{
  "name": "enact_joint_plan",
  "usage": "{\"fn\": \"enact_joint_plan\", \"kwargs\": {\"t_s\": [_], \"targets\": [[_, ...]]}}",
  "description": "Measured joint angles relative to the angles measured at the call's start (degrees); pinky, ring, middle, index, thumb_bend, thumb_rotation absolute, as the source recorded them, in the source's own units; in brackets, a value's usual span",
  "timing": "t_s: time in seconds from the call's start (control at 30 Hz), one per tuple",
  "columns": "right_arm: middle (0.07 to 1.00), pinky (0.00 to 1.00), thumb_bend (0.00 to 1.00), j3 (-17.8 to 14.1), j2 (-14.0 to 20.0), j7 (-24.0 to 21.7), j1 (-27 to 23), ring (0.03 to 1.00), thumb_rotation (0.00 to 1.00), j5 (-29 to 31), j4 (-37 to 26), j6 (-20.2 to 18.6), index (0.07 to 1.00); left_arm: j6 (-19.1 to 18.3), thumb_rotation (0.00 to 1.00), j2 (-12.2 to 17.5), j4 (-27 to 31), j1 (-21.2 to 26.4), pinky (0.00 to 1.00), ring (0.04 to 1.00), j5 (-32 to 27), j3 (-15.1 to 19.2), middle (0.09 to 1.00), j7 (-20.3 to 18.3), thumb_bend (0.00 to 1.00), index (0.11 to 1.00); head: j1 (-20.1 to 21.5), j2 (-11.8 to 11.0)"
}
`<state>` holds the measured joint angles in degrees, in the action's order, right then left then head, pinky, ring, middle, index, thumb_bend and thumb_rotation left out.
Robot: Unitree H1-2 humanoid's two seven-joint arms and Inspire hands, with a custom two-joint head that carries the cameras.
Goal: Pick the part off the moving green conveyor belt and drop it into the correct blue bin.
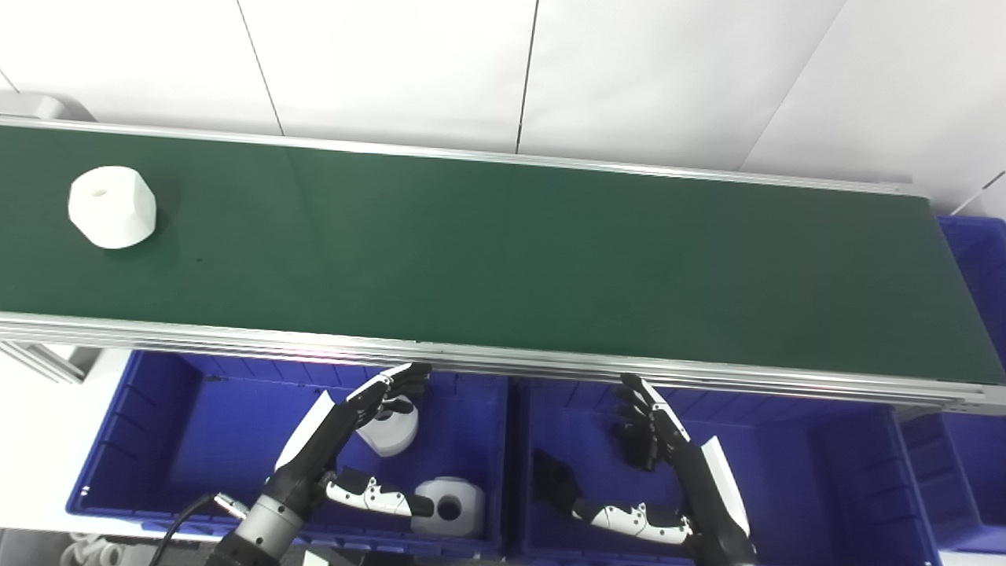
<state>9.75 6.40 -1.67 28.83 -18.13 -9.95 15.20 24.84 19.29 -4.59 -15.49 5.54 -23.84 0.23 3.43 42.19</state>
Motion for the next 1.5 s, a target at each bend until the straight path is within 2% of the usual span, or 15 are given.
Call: {"fn": "enact_joint_plan", "kwargs": {"t_s": [1.13,1.17,1.23,1.3,1.33,1.5], "targets": [[0.875,0.78,0.89,0.03,0.2,-0.29,0.0,0.833,0.26,0.2,0.01,-0.02,0.918,0.0,0.24,-0.01,0.01,-0.03,0.75,0.822,0.1,-0.05,0.851,0.05,0.86,0.852,-0.53,-0.09],[0.875,0.78,0.89,0.02,0.21,-0.35,0.0,0.834,0.27,0.32,0.0,-0.05,0.919,0.0,0.24,-0.02,0.01,-0.03,0.74,0.821,0.09,-0.07,0.851,0.05,0.86,0.851,-1.92,-0.26],[0.886,0.78,0.88,-0.04,0.32,-0.54,0.0,0.843,0.28,0.59,0.01,-0.08,0.93,0.0,0.26,-0.03,0.01,-0.02,0.75,0.818,0.19,-0.23,0.851,0.07,0.85,0.85,-8.41,-1.14],[0.898,0.81,0.88,-0.16,0.83,-0.8,-0.02,0.86,0.27,1.53,0.14,-0.04,0.941,0.0,0.27,-0.18,0.0,0.01,0.75,0.812,1.09,-0.74,0.848,0.38,0.86,0.845,-12.55,-2.28],[0.898,0.81,0.88,-0.36,1.31,-0.99,-0.08,0.861,0.27,2.31,0.5,0.0,0.942,0.0,0.27,-0.34,-0.03,0.03,0.75,0.812,1.53,-1.2,0.848,0.87,0.86,0.845,-12.57,-2.29],[0.907,0.82,0.86,-1.68,3.51,-1.05,-0.4,0.869,0.26,4.58,3.88,1.27,0.953,0.0,0.26,-1.87,-0.67,0.46,0.75,0.806,4.33,-3.66,0.843,3.02,0.86,0.839,-19.06,-5.79]]}}
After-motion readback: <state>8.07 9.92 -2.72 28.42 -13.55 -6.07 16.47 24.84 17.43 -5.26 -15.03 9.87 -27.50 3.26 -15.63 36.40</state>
